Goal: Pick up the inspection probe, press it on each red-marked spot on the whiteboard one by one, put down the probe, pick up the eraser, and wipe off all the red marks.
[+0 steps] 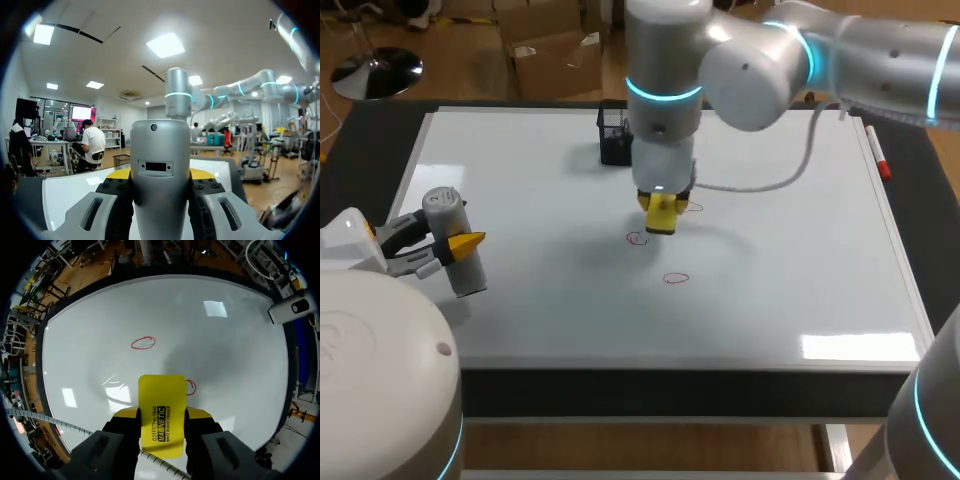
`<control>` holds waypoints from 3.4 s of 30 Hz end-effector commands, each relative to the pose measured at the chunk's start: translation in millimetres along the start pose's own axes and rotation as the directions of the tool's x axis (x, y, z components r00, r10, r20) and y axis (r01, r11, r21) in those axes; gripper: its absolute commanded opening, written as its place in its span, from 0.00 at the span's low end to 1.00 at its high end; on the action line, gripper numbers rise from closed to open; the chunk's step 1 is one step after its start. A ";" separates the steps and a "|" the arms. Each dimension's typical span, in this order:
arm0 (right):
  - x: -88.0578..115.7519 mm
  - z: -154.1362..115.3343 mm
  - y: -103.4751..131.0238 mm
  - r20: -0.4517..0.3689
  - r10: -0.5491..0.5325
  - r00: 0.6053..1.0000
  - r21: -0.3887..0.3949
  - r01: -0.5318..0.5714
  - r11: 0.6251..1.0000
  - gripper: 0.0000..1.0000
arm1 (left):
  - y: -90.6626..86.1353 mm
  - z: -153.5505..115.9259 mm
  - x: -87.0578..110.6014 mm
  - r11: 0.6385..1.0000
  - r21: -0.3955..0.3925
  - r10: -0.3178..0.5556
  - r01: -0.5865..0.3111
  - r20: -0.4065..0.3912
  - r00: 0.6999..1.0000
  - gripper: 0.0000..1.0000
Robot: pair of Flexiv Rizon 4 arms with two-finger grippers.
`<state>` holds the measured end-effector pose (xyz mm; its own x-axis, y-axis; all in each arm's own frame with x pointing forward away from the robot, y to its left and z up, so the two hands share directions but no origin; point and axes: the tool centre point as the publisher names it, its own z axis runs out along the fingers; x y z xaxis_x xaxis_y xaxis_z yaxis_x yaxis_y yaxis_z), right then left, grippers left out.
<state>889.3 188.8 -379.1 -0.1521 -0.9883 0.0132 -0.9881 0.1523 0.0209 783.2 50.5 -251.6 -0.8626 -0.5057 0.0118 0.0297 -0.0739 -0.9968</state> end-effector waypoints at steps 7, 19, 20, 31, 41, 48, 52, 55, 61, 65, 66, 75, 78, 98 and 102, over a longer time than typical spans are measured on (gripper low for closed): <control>-35.4 25.8 7.7 -0.033 -0.066 0.997 -0.040 0.065 0.997 0.00 | -1.5 0.2 0.5 1.000 0.000 0.001 -0.001 0.001 1.000 0.00; -66.9 35.4 8.5 -0.029 -0.129 0.991 -0.047 0.128 0.991 0.00 | -1.5 0.2 0.5 1.000 0.000 0.001 -0.001 0.001 1.000 0.00; -69.0 36.9 8.3 -0.028 -0.131 0.991 -0.048 0.130 0.990 0.00 | -1.5 0.2 0.5 1.000 0.000 0.001 -0.001 0.001 1.000 0.00; -72.5 48.0 7.3 -0.028 -0.147 0.989 -0.065 0.145 0.987 0.00 | -1.5 0.2 0.5 1.000 0.000 0.001 -0.001 0.001 1.000 0.00; -56.5 53.0 6.0 -0.035 -0.122 0.992 -0.085 0.118 0.989 0.00 | -1.5 0.2 0.5 1.000 0.000 0.001 -0.001 0.001 1.000 0.00; -36.4 50.4 8.3 -0.038 -0.082 0.996 -0.081 0.079 0.994 0.00 | -1.5 0.2 0.5 1.000 0.000 0.001 -0.001 0.001 1.000 0.00; -23.2 51.4 8.7 -0.041 -0.057 0.998 -0.082 0.053 0.995 0.00 | -1.5 0.2 0.5 1.000 0.000 0.001 -0.001 0.001 1.000 0.00; -13.9 50.8 8.7 -0.045 -0.043 0.998 -0.081 0.040 0.996 0.00 | -1.5 0.2 0.5 1.000 0.000 0.001 -0.001 0.001 1.000 0.00; -6.5 45.3 9.5 -0.048 -0.033 0.998 -0.074 0.029 0.997 0.00 | -1.5 0.2 0.5 1.000 0.000 0.001 -0.001 0.001 1.000 0.00; -3.6 35.3 8.9 -0.043 -0.035 0.998 -0.061 0.033 0.998 0.00 | -1.5 0.2 0.5 1.000 0.000 0.001 -0.001 0.001 1.000 0.00; -2.1 31.6 8.3 -0.045 -0.040 0.998 -0.051 0.037 0.998 0.00 | -1.5 0.2 0.5 1.000 0.000 0.001 -0.001 0.001 1.000 0.00; 19.5 12.6 -4.1 -0.064 -0.047 0.997 -0.019 0.046 0.999 0.00 | -1.5 0.2 0.5 1.000 0.000 0.001 -0.001 0.001 1.000 0.00; 33.0 9.5 -9.8 -0.059 -0.031 0.998 -0.017 0.030 0.999 0.00 | -1.5 0.2 0.5 1.000 0.000 0.001 -0.001 0.001 1.000 0.00; 197.2 -10.0 -36.5 -0.090 0.255 0.963 -0.004 -0.256 0.967 0.00 | -1.5 0.2 0.5 1.000 0.000 0.001 -0.001 0.001 1.000 0.00; 230.4 -7.5 -42.0 -0.085 0.308 0.948 -0.014 -0.310 0.951 0.00 | -1.5 0.2 0.5 1.000 0.000 0.001 -0.001 0.001 1.000 0.00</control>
<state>905.8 -5.3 -373.8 -0.4383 -0.8851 0.1567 -0.8946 0.4465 0.0200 783.3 50.3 -251.7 -0.8627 -0.5056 0.0114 0.0300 -0.0736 -0.9968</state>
